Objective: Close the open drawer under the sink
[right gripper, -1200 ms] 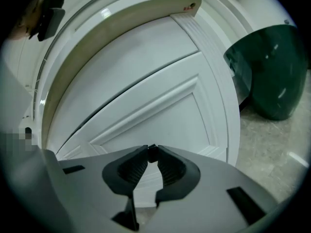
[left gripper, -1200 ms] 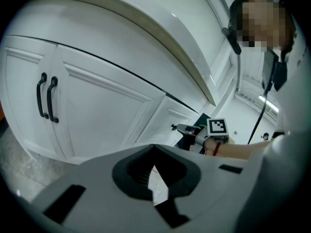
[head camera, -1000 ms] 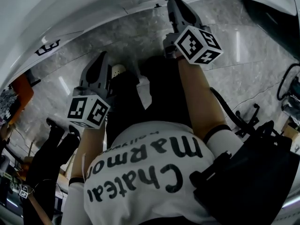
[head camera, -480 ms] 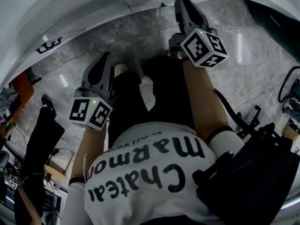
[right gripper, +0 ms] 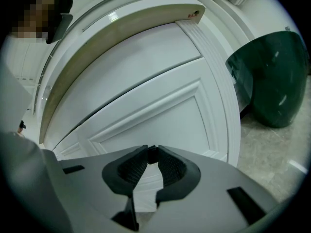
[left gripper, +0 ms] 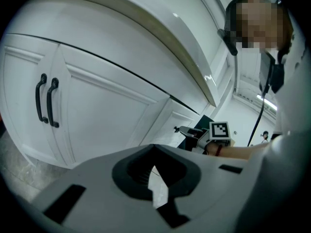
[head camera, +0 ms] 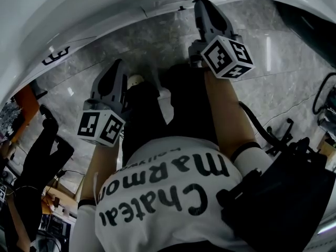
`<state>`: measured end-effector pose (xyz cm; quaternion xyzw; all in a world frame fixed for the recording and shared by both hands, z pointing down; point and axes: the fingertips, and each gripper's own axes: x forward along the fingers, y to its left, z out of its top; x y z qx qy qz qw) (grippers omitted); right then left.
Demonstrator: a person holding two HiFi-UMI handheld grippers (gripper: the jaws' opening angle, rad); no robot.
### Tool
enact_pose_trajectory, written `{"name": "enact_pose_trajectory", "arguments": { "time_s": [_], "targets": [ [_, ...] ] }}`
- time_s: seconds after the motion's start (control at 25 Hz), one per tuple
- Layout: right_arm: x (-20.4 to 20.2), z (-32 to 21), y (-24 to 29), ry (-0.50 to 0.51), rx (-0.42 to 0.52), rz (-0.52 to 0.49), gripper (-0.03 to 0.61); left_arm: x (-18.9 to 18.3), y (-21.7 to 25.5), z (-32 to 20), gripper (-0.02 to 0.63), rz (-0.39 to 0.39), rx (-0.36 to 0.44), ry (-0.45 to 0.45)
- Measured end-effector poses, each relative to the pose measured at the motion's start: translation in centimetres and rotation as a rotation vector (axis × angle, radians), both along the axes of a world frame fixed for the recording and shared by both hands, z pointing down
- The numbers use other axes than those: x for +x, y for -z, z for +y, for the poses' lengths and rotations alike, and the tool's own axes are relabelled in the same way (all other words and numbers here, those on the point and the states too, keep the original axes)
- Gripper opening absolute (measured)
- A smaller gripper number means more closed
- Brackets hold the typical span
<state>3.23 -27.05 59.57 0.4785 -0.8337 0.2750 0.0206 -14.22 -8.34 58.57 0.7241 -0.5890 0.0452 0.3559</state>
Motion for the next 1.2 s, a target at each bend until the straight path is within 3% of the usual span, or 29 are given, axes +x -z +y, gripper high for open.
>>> {"name": "enact_pose_trajectory", "arguments": {
  "time_s": [0.68,1.2],
  "targets": [
    [-0.2,-0.7,-0.1,0.003,-0.043,0.015,0.077,0.2,0.1,0.3,0.008,0.012,-0.029,0.01],
    [-0.8,-0.7,-0.5,0.031,-0.186,0.096,0.077,-0.6,6.6,1.4,0.008,-0.005,-0.062,0.068]
  ]
}}
